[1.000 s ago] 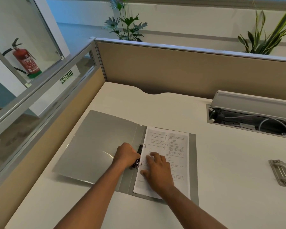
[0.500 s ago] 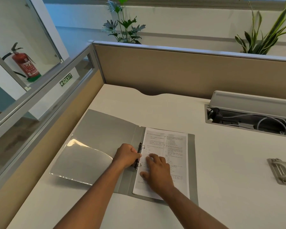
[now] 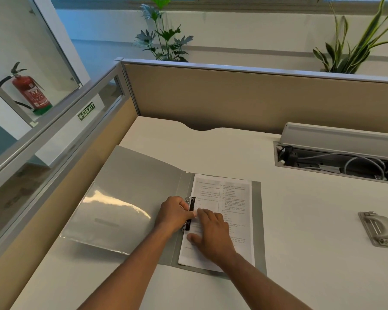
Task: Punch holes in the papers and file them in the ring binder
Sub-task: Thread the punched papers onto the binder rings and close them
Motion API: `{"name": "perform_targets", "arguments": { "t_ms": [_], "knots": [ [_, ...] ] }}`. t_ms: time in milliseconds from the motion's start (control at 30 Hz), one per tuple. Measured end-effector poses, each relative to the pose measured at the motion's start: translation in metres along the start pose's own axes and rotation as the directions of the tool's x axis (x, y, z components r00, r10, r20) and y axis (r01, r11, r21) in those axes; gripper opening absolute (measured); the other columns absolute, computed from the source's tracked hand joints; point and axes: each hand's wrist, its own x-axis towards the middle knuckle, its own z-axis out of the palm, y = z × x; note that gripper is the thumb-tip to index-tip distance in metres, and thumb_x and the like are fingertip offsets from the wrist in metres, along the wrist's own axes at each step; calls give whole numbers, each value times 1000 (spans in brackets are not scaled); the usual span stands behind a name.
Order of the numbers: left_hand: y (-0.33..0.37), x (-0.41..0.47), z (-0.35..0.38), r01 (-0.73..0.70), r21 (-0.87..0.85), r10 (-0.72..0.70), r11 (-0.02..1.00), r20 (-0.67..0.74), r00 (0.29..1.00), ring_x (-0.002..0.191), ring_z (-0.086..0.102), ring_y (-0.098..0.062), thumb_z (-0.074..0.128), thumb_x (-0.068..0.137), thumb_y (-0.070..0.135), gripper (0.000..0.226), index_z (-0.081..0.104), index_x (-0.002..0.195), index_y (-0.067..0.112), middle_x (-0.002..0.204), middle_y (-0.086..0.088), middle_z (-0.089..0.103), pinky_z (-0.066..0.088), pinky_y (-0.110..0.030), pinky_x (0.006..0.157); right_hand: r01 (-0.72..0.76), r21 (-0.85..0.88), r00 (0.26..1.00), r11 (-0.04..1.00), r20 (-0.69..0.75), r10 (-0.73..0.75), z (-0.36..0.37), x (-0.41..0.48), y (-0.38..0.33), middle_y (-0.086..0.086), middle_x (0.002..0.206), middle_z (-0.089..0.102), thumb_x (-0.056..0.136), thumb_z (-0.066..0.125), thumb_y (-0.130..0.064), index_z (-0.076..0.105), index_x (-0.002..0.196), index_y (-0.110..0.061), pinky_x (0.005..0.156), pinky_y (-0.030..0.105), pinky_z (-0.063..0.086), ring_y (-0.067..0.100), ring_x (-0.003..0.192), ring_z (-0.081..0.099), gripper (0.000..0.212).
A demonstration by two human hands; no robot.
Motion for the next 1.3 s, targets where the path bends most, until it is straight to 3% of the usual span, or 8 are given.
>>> {"name": "perform_targets", "arguments": {
  "t_ms": [133, 333, 567, 967, 1133, 1300],
  "knots": [
    [-1, 1, 3, 6, 45, -6, 999, -12, 1000, 76, 75, -13, 97, 74, 30, 25, 72, 77, 27, 80, 7, 77, 66, -37, 78, -7, 18, 1000, 1000, 9, 6, -1, -1, 0, -7, 162, 35, 92, 60, -58, 23, 159, -30, 120, 42, 29, 20, 146, 33, 82],
    [-4, 3, 6, -28, 76, 32, 997, -45, 999, 71, 76, -13, 80, 93, 25, 17, 83, 78, 19, 77, 3, 79, 67, -39, 77, 30, -39, 999, 999, 20, -29, -1, -3, 1, -8, 162, 32, 92, 59, -59, 16, 161, -37, 118, 43, 30, 20, 146, 30, 84],
    [-7, 7, 2, -9, 100, 14, 995, -41, 999, 74, 75, -11, 86, 86, 23, 14, 80, 73, 23, 78, 8, 78, 67, -39, 77, 46, -117, 998, 992, 42, -41, 3, -2, 0, -2, 165, 26, 92, 53, -63, 19, 158, -41, 118, 48, 29, 26, 149, 26, 78],
    [-5, 2, 7, -4, 191, 23, 982, -97, 995, 74, 73, -10, 86, 85, 36, 10, 80, 80, 30, 82, 12, 78, 63, -33, 74, 44, -186, 997, 982, 63, -32, 5, -1, -1, -1, 166, 24, 94, 50, -64, 20, 158, -40, 119, 51, 27, 29, 149, 24, 74],
    [-8, 8, -2, -38, 107, 41, 994, -22, 999, 80, 75, -10, 83, 88, 22, 8, 83, 82, 27, 86, 9, 81, 65, -36, 84, 45, -201, 996, 979, 83, -28, 1, -1, -3, 1, 166, 23, 94, 51, -62, 21, 159, -37, 119, 51, 27, 30, 149, 23, 76],
    [-9, 23, -53, -71, 102, 92, 992, -217, 972, 95, 76, -25, 84, 87, 16, 10, 83, 96, 19, 101, -5, 81, 61, -36, 91, 44, -182, 995, 982, 94, -28, -2, -3, -4, -1, 167, 21, 95, 51, -60, 20, 159, -35, 119, 51, 26, 29, 149, 23, 75]
  ]
}}
